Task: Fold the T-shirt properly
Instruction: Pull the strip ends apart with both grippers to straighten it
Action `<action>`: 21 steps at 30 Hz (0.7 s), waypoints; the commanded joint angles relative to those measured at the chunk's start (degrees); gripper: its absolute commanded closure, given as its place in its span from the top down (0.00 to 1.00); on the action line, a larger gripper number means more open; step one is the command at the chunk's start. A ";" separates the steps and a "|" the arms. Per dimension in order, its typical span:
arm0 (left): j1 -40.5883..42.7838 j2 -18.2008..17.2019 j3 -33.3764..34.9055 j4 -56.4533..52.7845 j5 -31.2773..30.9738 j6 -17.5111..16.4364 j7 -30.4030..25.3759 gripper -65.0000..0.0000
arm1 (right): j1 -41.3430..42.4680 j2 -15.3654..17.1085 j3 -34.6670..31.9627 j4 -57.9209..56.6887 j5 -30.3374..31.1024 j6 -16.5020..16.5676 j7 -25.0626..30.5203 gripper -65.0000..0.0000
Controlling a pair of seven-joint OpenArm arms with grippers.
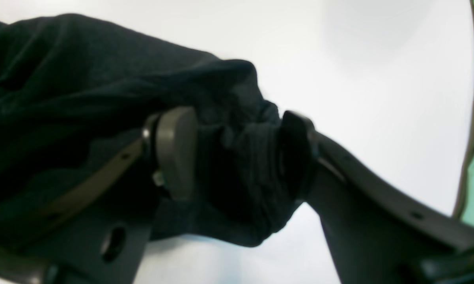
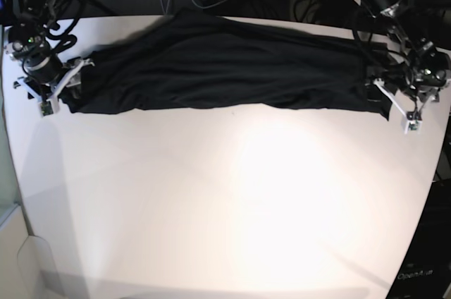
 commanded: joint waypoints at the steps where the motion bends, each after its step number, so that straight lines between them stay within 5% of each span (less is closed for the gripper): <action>1: -0.50 -0.68 -0.30 -0.05 -0.71 0.25 -0.38 0.91 | 0.45 0.75 0.11 0.90 0.57 -0.29 1.23 0.54; 21: 2.31 -1.29 3.75 -10.95 -0.98 0.25 -0.29 0.91 | 0.62 0.75 0.11 0.90 0.57 -0.29 1.23 0.54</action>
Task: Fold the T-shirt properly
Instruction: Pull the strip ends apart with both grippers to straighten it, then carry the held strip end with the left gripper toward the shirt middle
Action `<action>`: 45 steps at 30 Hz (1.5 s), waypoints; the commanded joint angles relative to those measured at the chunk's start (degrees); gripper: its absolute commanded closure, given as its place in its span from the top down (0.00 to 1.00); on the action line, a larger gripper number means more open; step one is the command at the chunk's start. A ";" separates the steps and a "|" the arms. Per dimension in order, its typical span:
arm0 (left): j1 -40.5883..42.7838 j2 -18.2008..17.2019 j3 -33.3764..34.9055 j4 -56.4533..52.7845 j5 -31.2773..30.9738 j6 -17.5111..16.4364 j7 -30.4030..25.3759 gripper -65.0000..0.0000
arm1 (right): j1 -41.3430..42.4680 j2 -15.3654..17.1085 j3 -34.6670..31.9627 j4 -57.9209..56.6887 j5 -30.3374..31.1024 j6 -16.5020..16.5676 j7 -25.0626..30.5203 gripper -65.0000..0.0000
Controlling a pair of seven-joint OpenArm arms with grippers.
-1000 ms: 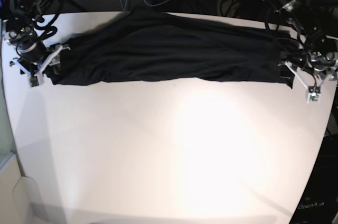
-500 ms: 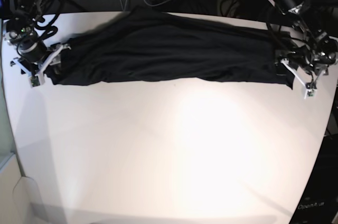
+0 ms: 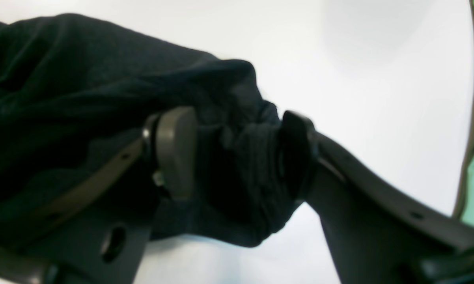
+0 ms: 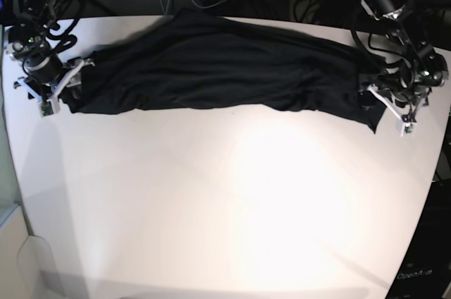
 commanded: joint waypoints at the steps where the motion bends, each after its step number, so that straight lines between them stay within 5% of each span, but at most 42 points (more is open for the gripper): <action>1: 1.85 0.83 0.71 -1.12 4.99 -1.02 7.21 0.91 | 0.60 0.78 0.11 0.90 0.61 -0.29 1.23 0.54; 5: 3.43 0.83 0.71 -1.12 4.99 -1.02 7.21 0.74 | 0.60 0.78 0.11 0.90 0.61 -0.29 1.23 0.54; 13: 3.79 0.74 0.71 -1.47 5.34 -1.02 7.21 0.00 | 0.60 0.78 -1.03 0.90 0.61 -0.29 1.23 0.54; 22: 3.70 1.18 0.36 3.90 4.90 -1.02 7.65 0.02 | 0.60 0.69 -1.03 0.90 0.61 -0.29 1.23 0.54; 30: 3.70 5.66 0.89 22.00 4.90 -1.02 16.17 0.02 | 0.60 0.78 -1.03 0.90 0.61 -0.29 1.23 0.54; 45: 4.49 11.11 14.07 34.58 5.43 -1.02 24.00 0.02 | 0.60 0.78 -1.03 0.90 0.61 -0.29 1.23 0.54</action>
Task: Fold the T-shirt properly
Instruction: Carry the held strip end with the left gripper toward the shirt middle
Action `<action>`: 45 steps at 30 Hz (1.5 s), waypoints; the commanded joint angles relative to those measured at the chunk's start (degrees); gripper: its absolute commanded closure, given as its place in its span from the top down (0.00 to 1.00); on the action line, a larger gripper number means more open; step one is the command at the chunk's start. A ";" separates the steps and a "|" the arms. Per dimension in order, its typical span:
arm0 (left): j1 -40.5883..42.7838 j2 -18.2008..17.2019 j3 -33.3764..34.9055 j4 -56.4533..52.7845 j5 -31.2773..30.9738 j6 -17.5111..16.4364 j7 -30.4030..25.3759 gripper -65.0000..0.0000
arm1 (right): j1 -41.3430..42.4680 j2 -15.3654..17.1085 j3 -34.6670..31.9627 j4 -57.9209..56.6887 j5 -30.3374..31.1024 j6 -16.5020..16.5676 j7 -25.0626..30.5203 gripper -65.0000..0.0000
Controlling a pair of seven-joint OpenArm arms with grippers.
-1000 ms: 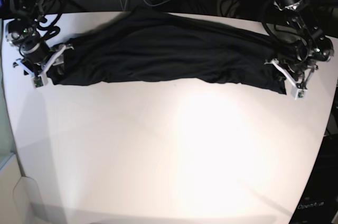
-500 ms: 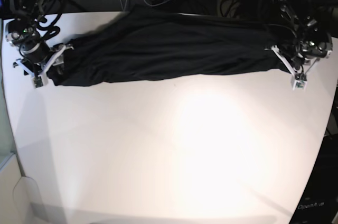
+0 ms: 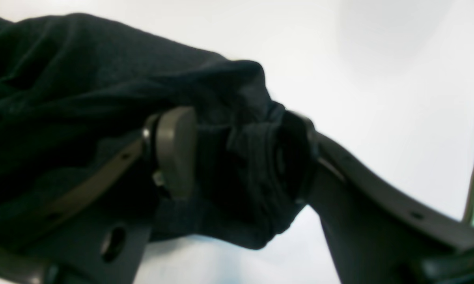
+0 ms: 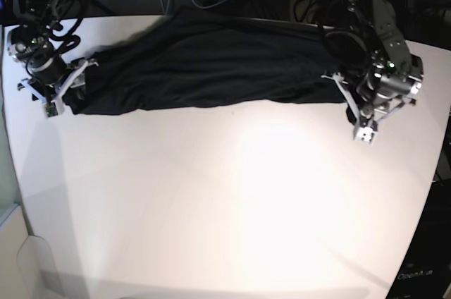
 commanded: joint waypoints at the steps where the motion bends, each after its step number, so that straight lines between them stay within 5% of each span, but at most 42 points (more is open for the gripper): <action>1: -0.10 0.10 1.23 1.20 0.36 0.10 0.06 0.02 | 0.60 0.93 0.30 0.90 0.51 -0.29 1.23 0.54; 18: 3.86 5.19 21.18 1.29 0.18 0.10 -0.29 0.02 | 0.60 0.84 0.22 0.90 0.51 -0.29 1.23 0.54; 36: 3.94 5.19 37.18 0.94 -0.61 0.10 -2.75 0.02 | 0.60 0.93 0.22 0.90 0.51 -0.29 1.23 0.54; 45: 2.45 5.19 37.36 0.50 -12.39 0.10 -2.75 0.02 | 0.60 1.02 -1.45 0.90 0.51 -0.29 1.23 0.54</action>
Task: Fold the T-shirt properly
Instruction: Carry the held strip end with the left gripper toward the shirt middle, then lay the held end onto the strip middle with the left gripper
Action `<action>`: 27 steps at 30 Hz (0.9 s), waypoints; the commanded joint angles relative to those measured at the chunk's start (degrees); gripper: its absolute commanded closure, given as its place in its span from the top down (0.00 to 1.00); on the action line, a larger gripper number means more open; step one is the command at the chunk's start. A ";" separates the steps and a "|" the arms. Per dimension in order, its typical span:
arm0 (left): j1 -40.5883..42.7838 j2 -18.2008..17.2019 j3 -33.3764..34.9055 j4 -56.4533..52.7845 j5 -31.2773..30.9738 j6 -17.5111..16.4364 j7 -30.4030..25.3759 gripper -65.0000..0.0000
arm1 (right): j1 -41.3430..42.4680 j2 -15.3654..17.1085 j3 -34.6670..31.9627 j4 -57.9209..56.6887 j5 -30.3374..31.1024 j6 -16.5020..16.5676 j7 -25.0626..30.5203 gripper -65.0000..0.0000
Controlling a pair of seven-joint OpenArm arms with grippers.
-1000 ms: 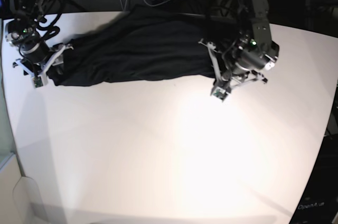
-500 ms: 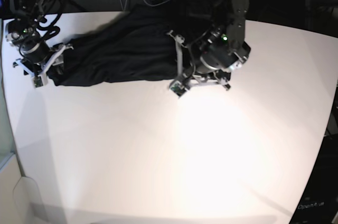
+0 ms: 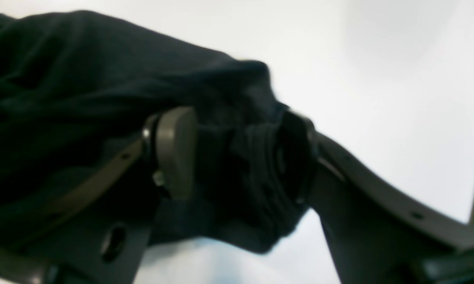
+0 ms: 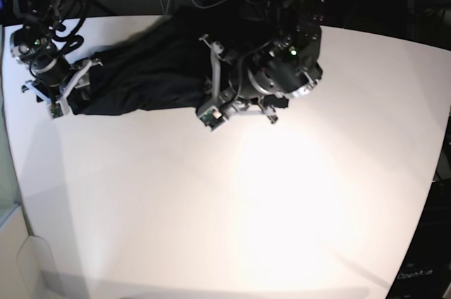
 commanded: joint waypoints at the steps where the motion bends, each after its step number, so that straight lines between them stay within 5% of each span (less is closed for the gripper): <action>1: -0.94 0.46 0.25 0.80 -1.82 0.10 -1.35 0.02 | 0.58 0.86 0.34 0.99 0.51 -0.29 1.23 0.54; 11: -0.85 0.46 0.07 0.80 -3.14 0.84 -1.44 0.06 | 0.58 0.95 0.34 0.99 0.51 -0.29 1.23 0.54; 18: 0.47 0.46 -0.19 1.42 -3.22 0.32 -3.90 0.57 | 0.58 0.95 0.34 0.99 0.51 -0.29 1.23 0.54; 27: 1.08 -0.23 -0.28 0.80 -7.35 0.93 -5.75 0.40 | 0.58 0.95 0.34 0.99 0.51 -0.29 1.23 0.54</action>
